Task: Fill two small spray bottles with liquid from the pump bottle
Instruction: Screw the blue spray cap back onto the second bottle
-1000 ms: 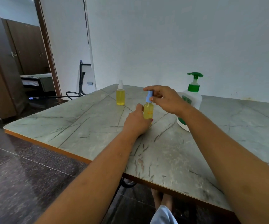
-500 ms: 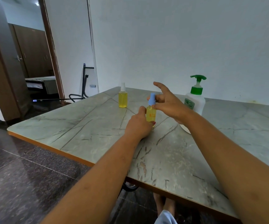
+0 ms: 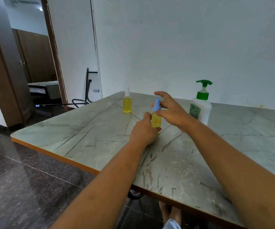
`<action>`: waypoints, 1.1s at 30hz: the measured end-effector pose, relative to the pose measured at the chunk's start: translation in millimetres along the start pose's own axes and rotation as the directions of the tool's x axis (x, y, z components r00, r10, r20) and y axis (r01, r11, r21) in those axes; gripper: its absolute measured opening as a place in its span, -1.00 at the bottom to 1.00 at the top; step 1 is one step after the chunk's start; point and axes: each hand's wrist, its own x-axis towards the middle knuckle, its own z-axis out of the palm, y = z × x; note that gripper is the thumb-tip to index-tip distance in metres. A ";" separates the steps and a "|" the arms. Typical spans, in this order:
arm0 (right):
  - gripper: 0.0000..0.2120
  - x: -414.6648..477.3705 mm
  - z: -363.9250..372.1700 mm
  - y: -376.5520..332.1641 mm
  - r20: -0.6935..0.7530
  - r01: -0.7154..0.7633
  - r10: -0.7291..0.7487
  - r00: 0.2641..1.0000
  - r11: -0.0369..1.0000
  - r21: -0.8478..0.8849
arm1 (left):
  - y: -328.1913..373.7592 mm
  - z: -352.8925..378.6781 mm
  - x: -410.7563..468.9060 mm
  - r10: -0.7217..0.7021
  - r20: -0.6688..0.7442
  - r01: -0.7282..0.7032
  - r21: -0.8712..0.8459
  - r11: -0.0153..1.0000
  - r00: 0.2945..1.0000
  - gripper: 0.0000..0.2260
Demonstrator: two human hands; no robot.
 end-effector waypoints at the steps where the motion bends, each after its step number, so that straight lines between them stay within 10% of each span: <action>1: -0.51 0.2 -0.3 0.8 -0.014 0.008 -0.008 1.000 1.000 -0.011 | 0.1 -0.1 0.0 0.000 -0.002 0.000 0.001 1.000 1.000 -0.68; 7: -0.51 -0.4 -2.7 1.1 -0.224 0.005 -0.039 0.974 0.989 -0.149 | -0.2 0.1 0.3 0.000 0.009 0.000 -0.023 1.000 1.000 -0.58; 16: -0.59 -1.4 -3.6 0.0 -0.021 -0.053 0.055 0.998 0.994 0.100 | 1.1 -1.4 -0.1 -0.014 0.019 0.015 -0.016 1.000 1.000 -0.66; 23: -0.60 -1.5 -4.2 3.4 -0.238 -0.018 -0.014 0.971 0.992 -0.128 | 0.1 0.2 -0.8 0.011 0.011 -0.011 -0.035 0.999 1.000 -0.56; 33: -0.67 -2.1 -8.9 0.8 -0.017 -0.062 0.064 0.998 0.990 0.125 | 0.1 -0.1 -1.7 -0.005 0.017 0.005 -0.038 0.999 1.000 -0.67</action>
